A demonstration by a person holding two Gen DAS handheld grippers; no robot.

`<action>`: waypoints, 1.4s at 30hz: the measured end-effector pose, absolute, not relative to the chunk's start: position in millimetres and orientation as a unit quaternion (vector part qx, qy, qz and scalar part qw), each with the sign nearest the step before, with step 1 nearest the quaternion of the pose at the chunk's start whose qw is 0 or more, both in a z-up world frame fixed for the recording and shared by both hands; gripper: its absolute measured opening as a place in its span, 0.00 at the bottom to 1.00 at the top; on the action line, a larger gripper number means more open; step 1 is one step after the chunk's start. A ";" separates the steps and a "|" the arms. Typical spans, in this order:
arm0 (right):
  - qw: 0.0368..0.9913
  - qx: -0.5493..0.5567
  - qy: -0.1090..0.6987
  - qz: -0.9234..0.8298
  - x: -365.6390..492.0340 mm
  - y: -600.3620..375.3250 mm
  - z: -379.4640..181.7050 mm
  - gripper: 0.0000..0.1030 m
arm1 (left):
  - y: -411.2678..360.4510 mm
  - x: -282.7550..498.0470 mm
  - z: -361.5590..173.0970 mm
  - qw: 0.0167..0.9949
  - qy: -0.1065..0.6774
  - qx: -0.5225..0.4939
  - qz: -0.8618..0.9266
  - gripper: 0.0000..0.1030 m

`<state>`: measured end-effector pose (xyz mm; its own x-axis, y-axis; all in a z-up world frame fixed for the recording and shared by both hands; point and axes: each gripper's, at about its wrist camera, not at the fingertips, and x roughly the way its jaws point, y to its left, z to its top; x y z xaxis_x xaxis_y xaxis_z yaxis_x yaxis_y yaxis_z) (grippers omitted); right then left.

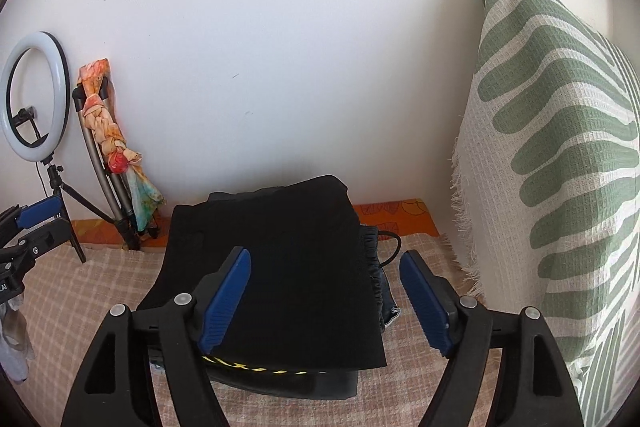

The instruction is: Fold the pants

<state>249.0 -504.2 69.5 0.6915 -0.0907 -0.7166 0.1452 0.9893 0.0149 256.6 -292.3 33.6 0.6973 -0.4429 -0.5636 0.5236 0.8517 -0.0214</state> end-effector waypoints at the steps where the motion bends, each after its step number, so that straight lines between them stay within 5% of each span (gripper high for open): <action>1: 0.922 0.038 0.380 -0.066 243.0 -499.3 74.4 0.83 | -287.5 250.1 36.1 0.919 0.286 0.068 -0.263 0.60; 17: 0.939 0.055 0.331 -0.080 131.4 -409.4 115.4 1.00 | -213.8 137.8 58.7 0.927 0.267 0.059 -0.258 0.74; 42: 0.944 0.049 0.318 -0.071 49.4 -307.6 91.2 1.00 | -130.8 51.4 17.6 0.932 0.298 0.058 -0.198 0.80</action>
